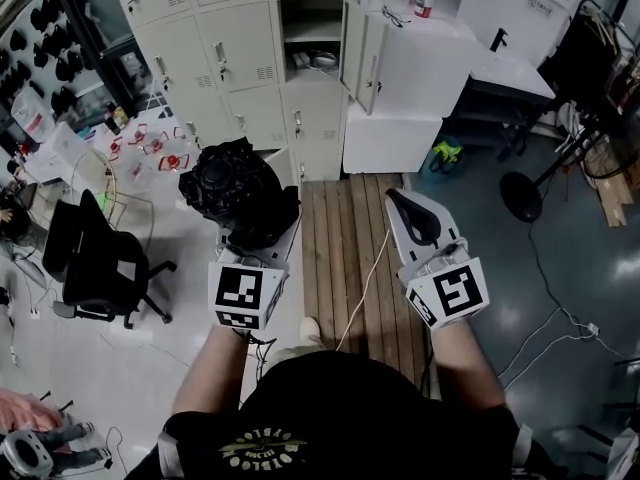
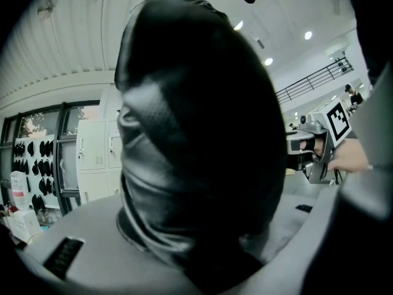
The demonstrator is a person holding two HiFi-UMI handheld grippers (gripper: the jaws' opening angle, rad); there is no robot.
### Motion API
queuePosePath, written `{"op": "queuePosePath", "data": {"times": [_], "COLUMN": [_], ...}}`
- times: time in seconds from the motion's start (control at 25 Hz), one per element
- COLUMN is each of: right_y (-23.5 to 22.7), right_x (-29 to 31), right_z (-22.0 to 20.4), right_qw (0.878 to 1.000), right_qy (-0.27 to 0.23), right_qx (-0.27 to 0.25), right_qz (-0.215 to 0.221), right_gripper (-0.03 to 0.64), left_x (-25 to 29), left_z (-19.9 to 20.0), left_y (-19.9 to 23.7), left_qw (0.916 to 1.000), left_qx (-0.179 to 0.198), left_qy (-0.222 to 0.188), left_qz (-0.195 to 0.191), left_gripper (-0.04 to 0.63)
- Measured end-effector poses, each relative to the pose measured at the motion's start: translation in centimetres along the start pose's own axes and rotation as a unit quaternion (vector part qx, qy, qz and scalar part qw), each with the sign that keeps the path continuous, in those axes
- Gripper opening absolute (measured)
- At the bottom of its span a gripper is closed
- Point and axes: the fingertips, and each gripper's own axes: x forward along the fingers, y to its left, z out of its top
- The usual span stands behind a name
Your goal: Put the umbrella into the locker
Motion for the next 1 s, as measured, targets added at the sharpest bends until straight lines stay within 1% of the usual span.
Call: {"op": "queuePosePath", "data": {"times": [0.16, 0.4, 0.56, 0.8, 1.0], "right_y": [-0.5, -1.6, -1.8, -3.7, -3.7], "right_x": [2.9, 6.6, 7.6, 10.8, 13.3], "right_z": [-0.9, -1.8, -2.4, -1.4, -1.5], "right_qw": [1.0, 1.0, 1.0, 1.0, 1.0], "right_qy": [0.004, 0.014, 0.015, 0.007, 0.003], "right_qx": [0.002, 0.006, 0.005, 0.019, 0.022], "right_qz": [0.006, 0.011, 0.007, 0.004, 0.005], "right_gripper": [0.028, 0.028, 0.028, 0.028, 0.028], "left_x": [2.1, 4.9, 5.8, 8.5, 9.8], "left_z": [-0.9, -2.2, -3.0, -2.0, -2.3], "left_y": [1.7, 4.1, 5.1, 7.6, 9.5], "left_qw": [0.9999, 0.9998, 0.9997, 0.9998, 0.9997], "left_qx": [0.009, -0.004, -0.01, 0.002, 0.002], "left_qy": [0.009, 0.018, 0.017, 0.013, 0.014], "left_qz": [-0.007, -0.012, -0.012, -0.015, -0.018], "left_gripper": [0.254, 0.253, 0.253, 0.253, 0.253]}}
